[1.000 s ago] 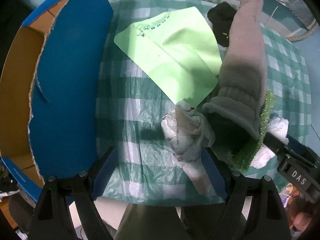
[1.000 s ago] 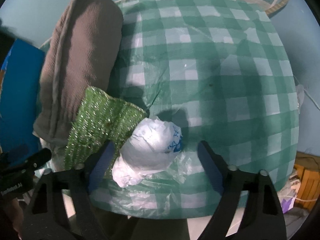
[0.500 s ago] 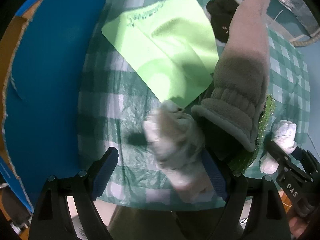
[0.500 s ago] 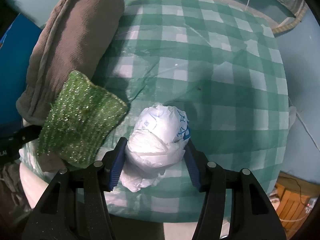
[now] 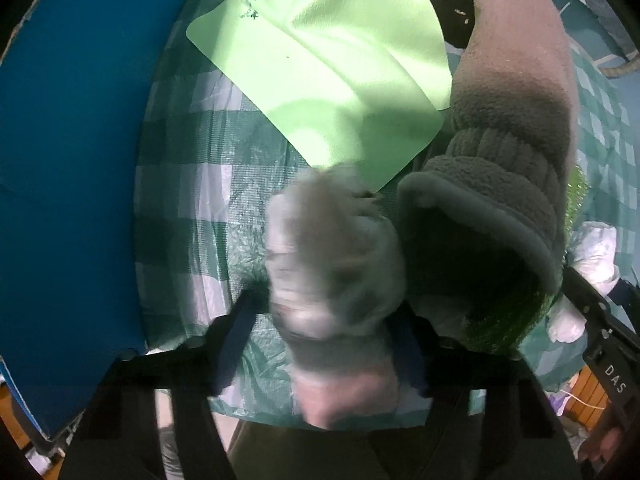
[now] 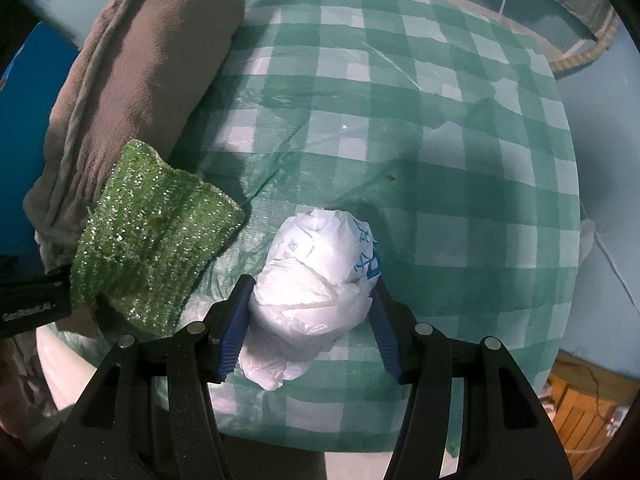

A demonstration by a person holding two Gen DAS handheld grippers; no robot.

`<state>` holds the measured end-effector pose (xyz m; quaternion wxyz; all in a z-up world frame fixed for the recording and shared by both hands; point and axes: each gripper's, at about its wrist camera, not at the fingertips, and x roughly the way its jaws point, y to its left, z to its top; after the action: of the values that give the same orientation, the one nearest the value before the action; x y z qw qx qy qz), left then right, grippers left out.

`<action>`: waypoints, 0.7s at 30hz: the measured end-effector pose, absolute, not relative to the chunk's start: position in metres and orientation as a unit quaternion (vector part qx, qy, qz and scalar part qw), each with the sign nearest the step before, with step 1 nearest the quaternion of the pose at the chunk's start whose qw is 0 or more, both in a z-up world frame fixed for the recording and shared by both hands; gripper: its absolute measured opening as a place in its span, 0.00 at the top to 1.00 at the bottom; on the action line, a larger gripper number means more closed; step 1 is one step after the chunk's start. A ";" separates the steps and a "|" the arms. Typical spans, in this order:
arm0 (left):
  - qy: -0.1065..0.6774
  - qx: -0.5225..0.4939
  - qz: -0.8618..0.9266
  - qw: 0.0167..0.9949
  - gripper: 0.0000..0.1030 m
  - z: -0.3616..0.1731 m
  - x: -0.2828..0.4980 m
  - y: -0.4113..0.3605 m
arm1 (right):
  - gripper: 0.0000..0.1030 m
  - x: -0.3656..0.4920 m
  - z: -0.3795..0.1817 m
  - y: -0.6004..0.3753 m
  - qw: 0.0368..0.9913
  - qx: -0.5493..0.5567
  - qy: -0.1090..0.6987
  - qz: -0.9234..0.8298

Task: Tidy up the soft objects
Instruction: 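Lift both bundles and carry them over the cardboard box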

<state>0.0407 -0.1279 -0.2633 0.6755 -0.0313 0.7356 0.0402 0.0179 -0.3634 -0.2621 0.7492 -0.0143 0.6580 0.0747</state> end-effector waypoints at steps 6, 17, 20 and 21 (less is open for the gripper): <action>0.725 0.014 0.029 0.688 0.56 -0.255 0.036 -0.123 | 0.49 0.016 -0.266 -0.347 0.753 -0.025 0.649 0.104; 0.661 0.092 0.003 0.745 0.56 -0.189 0.032 -0.127 | 0.49 0.007 -0.220 -0.339 0.763 -0.042 0.633 0.128; 0.647 0.102 -0.005 0.756 0.56 -0.176 0.024 -0.130 | 0.49 0.009 -0.210 -0.336 0.763 -0.038 0.631 0.131; 0.643 0.105 -0.008 0.759 0.56 -0.172 0.024 -0.129 | 0.49 0.011 -0.206 -0.336 0.764 -0.038 0.631 0.132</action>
<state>0.0241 -0.1292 -0.1722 0.7588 0.1048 0.6428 -0.0078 0.0115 -0.3359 -0.2055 0.7639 -0.0375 0.6307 0.1319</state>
